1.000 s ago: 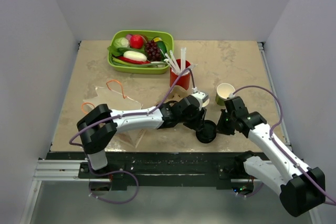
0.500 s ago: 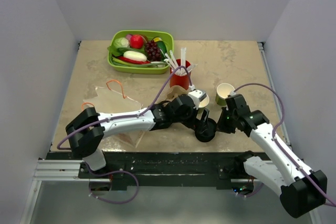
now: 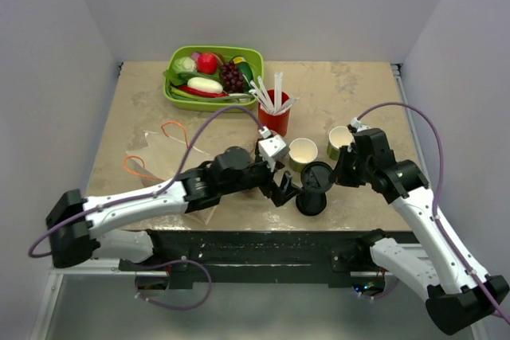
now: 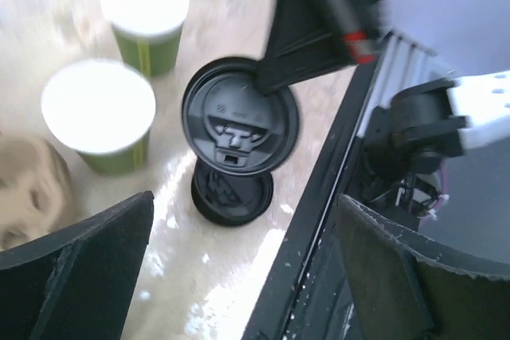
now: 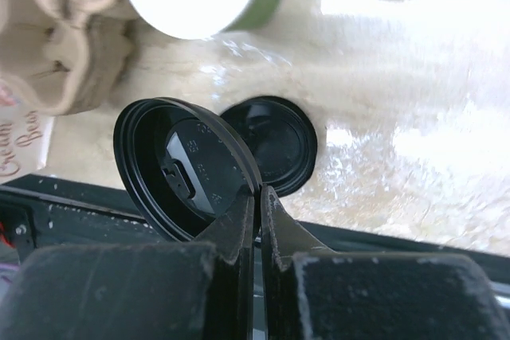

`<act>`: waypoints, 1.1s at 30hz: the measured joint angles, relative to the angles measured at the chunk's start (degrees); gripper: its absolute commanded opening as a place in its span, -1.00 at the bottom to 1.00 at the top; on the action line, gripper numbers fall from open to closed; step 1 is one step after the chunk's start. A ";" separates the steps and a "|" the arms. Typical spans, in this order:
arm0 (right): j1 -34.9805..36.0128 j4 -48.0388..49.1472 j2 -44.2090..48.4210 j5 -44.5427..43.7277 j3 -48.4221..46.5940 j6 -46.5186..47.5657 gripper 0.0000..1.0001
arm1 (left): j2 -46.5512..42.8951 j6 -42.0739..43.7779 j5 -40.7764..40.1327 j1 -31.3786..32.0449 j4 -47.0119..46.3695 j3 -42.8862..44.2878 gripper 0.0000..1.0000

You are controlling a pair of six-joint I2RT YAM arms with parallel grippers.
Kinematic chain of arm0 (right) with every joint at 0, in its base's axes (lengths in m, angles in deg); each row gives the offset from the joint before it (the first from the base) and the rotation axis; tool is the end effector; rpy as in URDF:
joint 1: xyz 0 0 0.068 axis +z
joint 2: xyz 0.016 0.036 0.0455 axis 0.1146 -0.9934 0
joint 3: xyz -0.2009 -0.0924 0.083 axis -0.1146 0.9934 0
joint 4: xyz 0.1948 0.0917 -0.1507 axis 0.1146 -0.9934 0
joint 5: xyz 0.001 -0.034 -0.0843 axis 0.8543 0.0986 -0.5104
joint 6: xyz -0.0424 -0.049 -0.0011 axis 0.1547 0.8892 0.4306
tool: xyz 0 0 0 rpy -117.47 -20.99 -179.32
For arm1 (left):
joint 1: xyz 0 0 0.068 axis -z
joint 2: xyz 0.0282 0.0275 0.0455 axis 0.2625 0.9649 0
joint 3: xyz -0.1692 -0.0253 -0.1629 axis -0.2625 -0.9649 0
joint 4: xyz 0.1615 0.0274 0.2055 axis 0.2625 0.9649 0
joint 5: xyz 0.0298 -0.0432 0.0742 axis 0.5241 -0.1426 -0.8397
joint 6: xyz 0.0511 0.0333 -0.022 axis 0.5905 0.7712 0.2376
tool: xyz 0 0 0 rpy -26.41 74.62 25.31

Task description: Pack the takeout coffee

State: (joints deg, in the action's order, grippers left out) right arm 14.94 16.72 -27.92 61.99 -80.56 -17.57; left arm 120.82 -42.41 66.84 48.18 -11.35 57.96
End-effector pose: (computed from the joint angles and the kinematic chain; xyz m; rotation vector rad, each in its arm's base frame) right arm 0.1804 0.0731 0.2588 0.1400 2.5096 0.4143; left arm 0.1453 -0.2953 0.2532 0.7967 1.8678 -0.9996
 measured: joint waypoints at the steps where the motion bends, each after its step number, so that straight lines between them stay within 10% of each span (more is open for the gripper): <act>1: 0.00 0.02 -0.04 0.17 -1.31 1.16 -1.00 | -3.52 2.14 0.79 0.00 -1.51 -1.53 0.99; 7: -0.07 -3.54 -4.79 5.60 -12.92 5.05 -1.00 | -16.13 21.11 9.55 0.50 -5.84 -4.48 0.95; 18: -0.07 -11.56 -13.64 11.39 -17.73 6.95 -1.00 | 0.39 51.45 16.98 1.16 17.77 12.41 0.51; 33: -0.07 -14.43 -13.92 13.64 -20.13 7.04 -1.00 | 3.39 61.09 16.48 1.95 24.15 13.57 0.02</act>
State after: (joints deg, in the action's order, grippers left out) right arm 14.87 2.30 -41.84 75.63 -100.69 -10.53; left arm 124.21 18.68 83.32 50.12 12.80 71.54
